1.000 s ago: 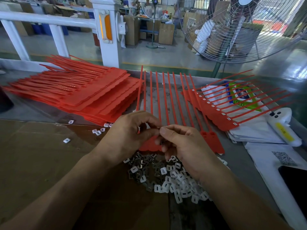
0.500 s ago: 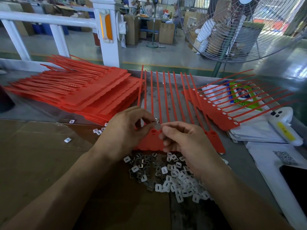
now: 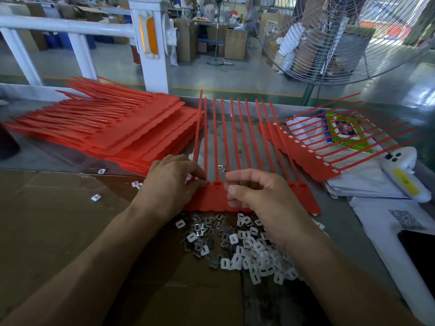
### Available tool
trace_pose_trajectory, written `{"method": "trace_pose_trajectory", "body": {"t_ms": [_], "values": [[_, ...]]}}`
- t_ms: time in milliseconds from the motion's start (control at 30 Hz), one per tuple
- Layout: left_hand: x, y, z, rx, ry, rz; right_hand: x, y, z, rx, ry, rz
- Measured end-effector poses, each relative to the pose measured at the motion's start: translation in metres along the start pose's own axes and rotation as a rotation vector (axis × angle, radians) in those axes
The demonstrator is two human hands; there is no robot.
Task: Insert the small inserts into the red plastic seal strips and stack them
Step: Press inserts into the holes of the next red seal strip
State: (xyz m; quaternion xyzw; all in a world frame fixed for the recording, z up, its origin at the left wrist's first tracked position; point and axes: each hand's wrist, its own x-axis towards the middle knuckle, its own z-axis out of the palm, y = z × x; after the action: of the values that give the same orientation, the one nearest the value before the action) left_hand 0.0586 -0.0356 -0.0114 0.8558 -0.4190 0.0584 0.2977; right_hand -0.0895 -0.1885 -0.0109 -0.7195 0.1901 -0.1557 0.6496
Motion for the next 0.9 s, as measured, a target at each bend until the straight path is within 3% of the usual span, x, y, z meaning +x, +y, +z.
{"method": "trace_pose_trajectory", "body": {"t_ms": [633, 900], "values": [[0.0, 0.001, 0.0, 0.016, -0.032, -0.01, 0.001, -0.001, 0.0, 0.074, 0.055, -0.028], [-0.004, 0.01, 0.003, -0.153, 0.092, 0.124, 0.001, -0.002, 0.0, 0.166, 0.079, -0.012]]}}
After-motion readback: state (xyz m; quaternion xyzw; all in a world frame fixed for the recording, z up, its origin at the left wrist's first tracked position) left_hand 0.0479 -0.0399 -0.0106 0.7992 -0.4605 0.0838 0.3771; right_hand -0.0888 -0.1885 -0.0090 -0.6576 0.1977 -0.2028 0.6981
